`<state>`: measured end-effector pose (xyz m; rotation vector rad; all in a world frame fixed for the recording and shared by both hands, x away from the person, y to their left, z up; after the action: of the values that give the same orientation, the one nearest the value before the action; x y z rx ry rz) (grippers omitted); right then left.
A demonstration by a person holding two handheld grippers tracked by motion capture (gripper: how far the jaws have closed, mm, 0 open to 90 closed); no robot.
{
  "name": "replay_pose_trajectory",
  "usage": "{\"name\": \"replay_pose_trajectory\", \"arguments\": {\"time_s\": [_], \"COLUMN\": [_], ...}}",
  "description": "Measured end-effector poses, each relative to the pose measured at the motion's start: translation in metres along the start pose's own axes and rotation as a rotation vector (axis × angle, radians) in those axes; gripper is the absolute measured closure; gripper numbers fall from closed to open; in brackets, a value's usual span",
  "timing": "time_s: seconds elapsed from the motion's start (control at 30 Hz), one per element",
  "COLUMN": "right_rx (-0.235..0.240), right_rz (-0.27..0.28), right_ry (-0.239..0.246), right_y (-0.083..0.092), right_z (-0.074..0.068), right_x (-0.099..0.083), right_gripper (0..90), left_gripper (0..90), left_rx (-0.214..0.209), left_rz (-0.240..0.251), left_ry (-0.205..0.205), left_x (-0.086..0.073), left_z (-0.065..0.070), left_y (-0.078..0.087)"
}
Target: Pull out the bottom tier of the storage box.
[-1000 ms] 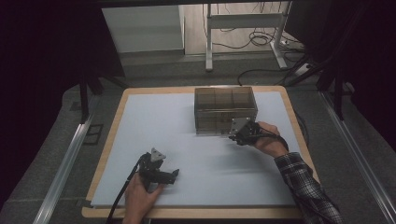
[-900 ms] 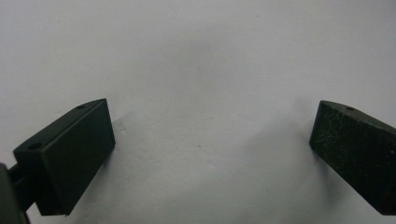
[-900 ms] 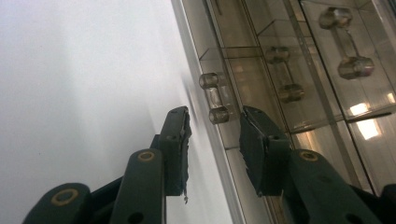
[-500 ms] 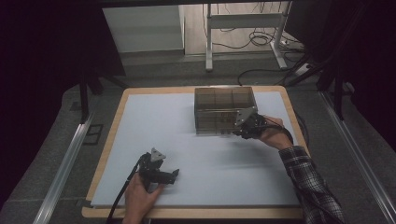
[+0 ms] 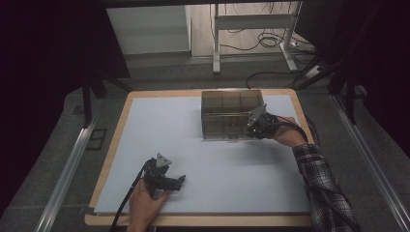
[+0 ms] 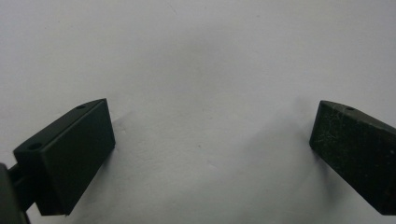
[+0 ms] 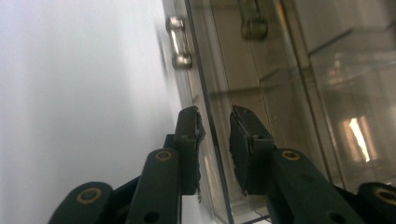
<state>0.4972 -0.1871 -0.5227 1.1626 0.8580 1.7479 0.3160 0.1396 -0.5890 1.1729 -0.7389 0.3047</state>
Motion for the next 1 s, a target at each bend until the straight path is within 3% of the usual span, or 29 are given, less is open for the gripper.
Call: {"name": "replay_pose_trajectory", "arguments": {"time_s": [0.47, 1.0], "right_rx": [0.148, 0.188], "right_rz": [-0.001, -0.018], "right_ry": [0.055, 0.088], "right_y": [-0.019, -0.013], "right_z": [0.005, 0.0], "right_x": [-0.008, -0.002], "right_gripper": [83.6, 85.5], "left_gripper": [0.0, 0.0], "left_rx": [-0.001, 0.001], "left_rz": [-0.001, 0.0], "left_ry": [0.002, -0.001], "left_x": [0.0, 0.0], "left_z": [0.0, 0.0], "left_y": [0.0, 0.0]}}
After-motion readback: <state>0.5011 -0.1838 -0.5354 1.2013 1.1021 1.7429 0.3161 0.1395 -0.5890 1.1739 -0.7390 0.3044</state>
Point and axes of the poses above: each handheld gripper's, and its own axes: y roughly backward along the jaws, x roughly out of its top, z roughly to its right, the point moved 5 cm from there along -y, roughly forward along the jaws, and after that the axes turned 11 degrees about y, right-handed, at the moved point
